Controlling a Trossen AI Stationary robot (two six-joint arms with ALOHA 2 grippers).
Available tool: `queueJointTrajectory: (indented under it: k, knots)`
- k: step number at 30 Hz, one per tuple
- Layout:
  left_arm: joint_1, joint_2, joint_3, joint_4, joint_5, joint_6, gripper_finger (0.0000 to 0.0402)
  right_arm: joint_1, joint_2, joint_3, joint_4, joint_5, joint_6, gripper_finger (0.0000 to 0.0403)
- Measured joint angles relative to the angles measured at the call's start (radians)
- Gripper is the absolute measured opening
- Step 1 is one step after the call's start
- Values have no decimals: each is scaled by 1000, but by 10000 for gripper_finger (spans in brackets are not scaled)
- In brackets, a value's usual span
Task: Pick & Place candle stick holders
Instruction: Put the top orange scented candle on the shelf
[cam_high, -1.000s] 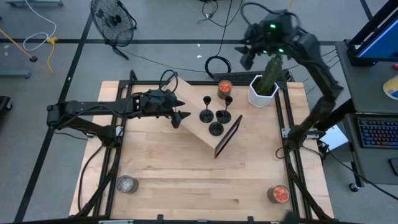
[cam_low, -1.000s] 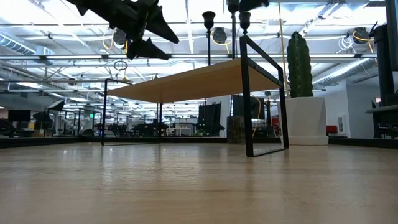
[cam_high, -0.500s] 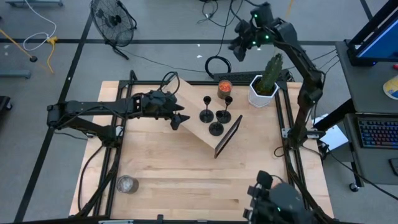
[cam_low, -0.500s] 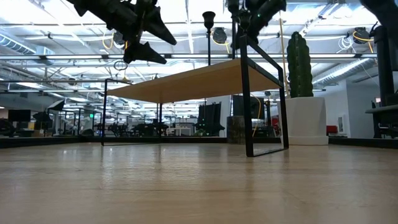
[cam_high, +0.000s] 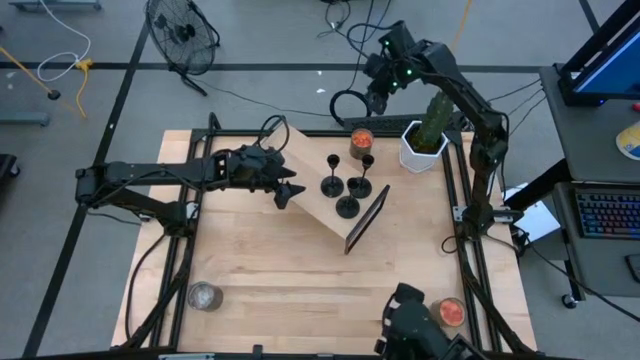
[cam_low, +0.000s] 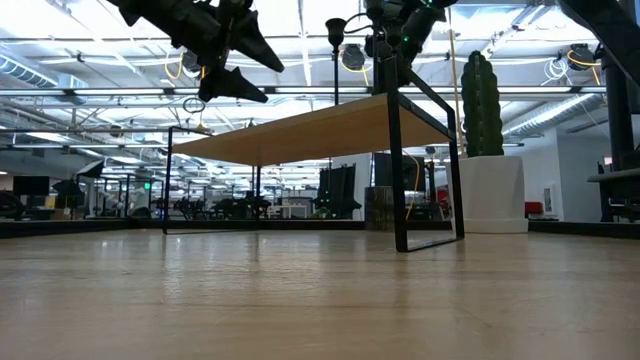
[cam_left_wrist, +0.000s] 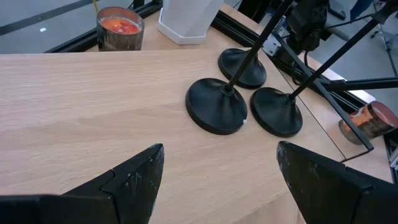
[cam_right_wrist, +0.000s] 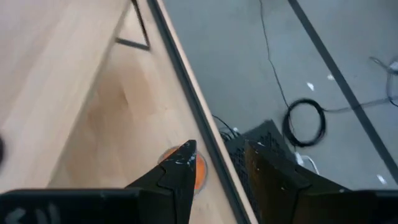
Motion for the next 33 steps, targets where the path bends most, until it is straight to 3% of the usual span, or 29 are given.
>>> queueJointTrajectory:
  k: [4,18,33]
  knots:
    - [0,0,0,0,0,0,322,5,-1,-22,8,22,20,129]
    - [0,0,0,0,0,-5,322,4,1,-299,76,23,144,129]
    - [0,0,0,0,0,-20,322,-7,1,-447,161,25,223,129]
